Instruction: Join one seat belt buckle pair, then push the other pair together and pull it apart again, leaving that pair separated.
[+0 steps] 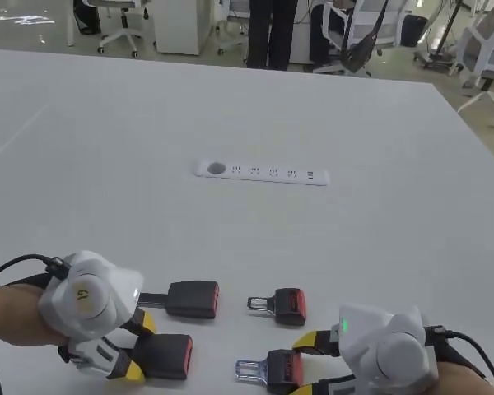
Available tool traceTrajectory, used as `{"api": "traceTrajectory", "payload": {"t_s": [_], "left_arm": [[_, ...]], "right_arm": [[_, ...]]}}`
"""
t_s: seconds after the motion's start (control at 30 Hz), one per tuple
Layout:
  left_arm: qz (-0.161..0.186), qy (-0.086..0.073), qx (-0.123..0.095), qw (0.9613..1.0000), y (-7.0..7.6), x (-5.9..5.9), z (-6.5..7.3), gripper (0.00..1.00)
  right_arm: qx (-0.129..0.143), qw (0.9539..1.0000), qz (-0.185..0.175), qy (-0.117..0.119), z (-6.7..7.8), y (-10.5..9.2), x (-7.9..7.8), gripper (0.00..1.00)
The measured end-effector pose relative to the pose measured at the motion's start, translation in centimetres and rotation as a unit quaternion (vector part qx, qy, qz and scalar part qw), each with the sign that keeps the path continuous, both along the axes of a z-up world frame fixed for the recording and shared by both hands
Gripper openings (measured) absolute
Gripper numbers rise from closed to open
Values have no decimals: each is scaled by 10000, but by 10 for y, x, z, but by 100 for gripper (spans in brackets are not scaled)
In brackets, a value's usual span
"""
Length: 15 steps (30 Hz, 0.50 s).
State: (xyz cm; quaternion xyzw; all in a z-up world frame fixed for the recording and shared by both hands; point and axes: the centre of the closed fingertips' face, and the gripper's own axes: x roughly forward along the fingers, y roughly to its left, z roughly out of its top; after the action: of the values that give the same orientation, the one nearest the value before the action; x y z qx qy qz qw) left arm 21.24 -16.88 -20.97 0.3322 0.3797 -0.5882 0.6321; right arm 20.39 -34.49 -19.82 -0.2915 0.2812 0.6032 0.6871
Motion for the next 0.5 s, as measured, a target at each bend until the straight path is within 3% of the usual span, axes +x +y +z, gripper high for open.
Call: {"api": "traceTrajectory", "payload": {"t_s": [0.5], "left_arm": [[-29, 41, 124, 9999, -2, -2, 0, 32]], "right_arm": [[87, 10000, -13, 19, -1, 12, 1, 30]]}}
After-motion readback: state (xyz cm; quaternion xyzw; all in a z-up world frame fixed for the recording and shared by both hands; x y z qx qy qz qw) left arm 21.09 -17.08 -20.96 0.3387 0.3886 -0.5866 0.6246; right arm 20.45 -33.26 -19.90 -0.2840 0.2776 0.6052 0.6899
